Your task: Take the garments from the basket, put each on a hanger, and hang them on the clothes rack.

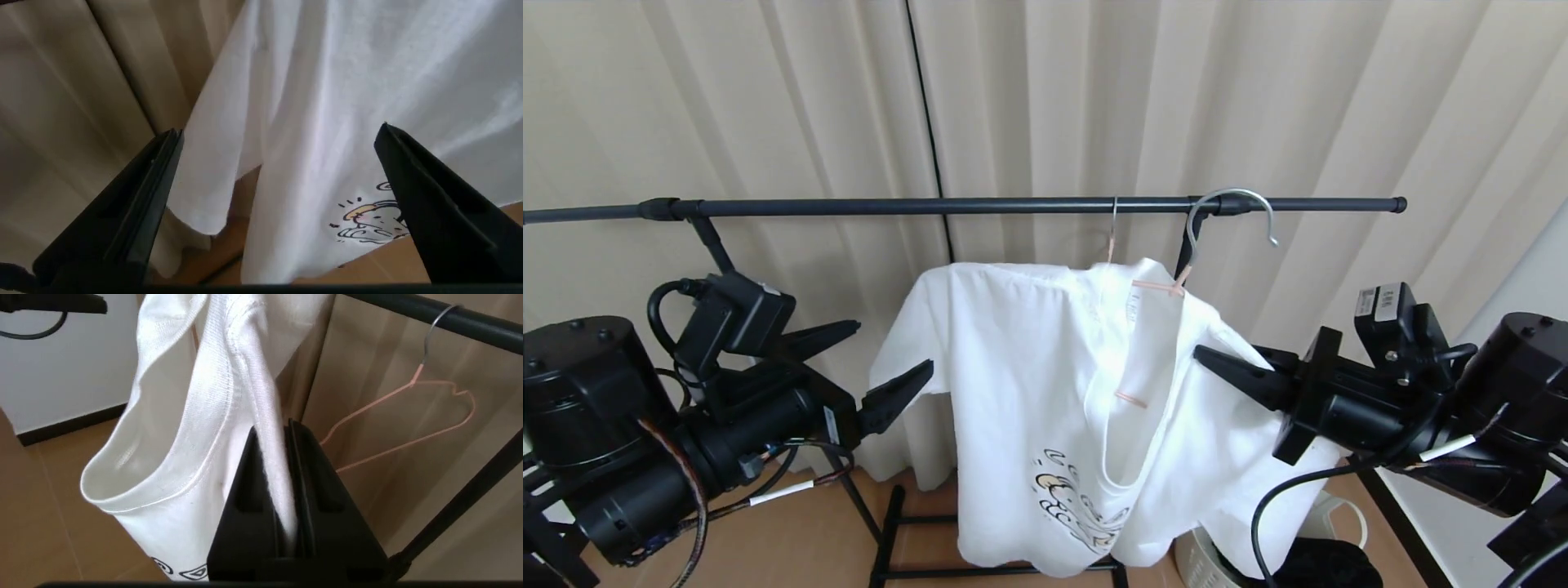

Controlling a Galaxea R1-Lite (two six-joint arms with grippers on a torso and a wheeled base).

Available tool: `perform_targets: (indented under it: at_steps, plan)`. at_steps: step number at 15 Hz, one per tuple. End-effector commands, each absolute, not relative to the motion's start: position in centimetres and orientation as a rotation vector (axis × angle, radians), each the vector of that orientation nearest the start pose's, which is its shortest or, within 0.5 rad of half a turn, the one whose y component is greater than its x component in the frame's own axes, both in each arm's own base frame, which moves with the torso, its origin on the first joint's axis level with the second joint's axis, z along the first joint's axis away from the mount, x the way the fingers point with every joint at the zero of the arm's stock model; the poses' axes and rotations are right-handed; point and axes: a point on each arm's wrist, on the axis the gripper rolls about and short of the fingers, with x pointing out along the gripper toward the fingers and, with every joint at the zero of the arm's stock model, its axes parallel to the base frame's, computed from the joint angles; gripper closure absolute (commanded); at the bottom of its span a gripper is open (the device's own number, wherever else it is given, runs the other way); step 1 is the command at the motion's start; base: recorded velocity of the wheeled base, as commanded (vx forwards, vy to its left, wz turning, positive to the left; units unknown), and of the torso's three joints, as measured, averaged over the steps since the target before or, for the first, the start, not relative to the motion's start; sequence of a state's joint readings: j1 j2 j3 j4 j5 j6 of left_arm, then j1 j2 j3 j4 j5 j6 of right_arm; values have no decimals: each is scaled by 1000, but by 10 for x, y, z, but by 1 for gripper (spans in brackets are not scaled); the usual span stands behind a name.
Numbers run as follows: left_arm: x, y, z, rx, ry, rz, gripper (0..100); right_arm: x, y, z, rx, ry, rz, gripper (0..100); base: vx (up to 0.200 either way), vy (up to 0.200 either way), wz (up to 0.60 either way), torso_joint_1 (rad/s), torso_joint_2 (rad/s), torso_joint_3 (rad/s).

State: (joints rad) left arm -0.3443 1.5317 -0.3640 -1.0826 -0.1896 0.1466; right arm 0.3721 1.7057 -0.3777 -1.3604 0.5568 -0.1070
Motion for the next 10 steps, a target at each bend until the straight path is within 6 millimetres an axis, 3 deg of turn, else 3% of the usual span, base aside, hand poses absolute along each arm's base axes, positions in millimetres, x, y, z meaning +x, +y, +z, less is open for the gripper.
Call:
perform_targets:
  at_steps: [1, 8, 9, 10]
  plan:
    - [222, -81, 145, 154, 110, -543, 0, 227, 93, 151, -104, -87, 937, 100, 0, 0, 0, 0, 0, 0]
    - [239, -82, 120, 157, 212, -522, 0, 217, 86, 153, -108, -95, 1009, 100, 0, 0, 0, 0, 0, 0]
    - [239, -82, 120, 157, 214, -523, 100, 217, 86, 153, -108, -95, 1009, 100, 0, 0, 0, 0, 0, 0]
    - [238, -80, 120, 147, 216, -515, 100, 217, 86, 152, -108, -92, 1009, 100, 0, 0, 0, 0, 0, 0]
